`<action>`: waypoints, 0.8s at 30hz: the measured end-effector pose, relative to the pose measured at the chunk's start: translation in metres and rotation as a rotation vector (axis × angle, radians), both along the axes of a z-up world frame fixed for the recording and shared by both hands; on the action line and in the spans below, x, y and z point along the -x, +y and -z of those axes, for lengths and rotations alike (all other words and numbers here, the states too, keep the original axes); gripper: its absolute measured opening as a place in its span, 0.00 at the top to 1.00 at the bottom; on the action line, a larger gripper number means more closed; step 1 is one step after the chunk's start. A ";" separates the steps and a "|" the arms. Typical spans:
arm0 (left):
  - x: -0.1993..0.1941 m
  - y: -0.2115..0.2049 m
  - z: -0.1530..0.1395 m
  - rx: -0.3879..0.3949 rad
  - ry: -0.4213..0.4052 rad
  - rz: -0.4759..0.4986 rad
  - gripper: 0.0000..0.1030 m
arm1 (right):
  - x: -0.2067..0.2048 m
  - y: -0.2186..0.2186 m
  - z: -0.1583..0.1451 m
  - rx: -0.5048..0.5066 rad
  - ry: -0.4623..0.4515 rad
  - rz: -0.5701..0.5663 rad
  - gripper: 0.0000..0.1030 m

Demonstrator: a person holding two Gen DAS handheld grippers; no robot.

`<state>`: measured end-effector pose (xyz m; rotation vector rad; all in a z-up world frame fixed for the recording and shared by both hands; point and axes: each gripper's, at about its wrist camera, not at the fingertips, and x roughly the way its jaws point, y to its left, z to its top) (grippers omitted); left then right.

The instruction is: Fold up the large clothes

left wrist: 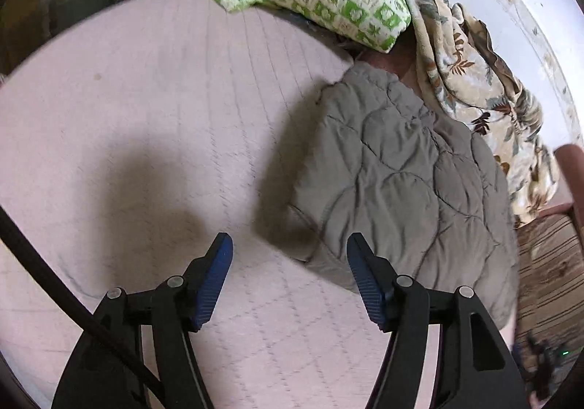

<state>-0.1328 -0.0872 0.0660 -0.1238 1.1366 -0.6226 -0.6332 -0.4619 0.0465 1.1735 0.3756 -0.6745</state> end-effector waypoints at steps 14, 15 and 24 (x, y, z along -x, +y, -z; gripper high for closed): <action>-0.009 -0.011 0.018 0.059 0.102 -0.054 0.32 | -0.003 -0.015 0.037 -0.137 -0.107 0.091 0.31; -0.009 -0.011 0.020 0.060 0.109 -0.056 0.32 | -0.003 -0.016 0.041 -0.152 -0.114 0.096 0.31; -0.010 -0.014 0.025 0.086 0.120 -0.074 0.32 | -0.015 -0.025 0.060 -0.182 -0.140 0.125 0.28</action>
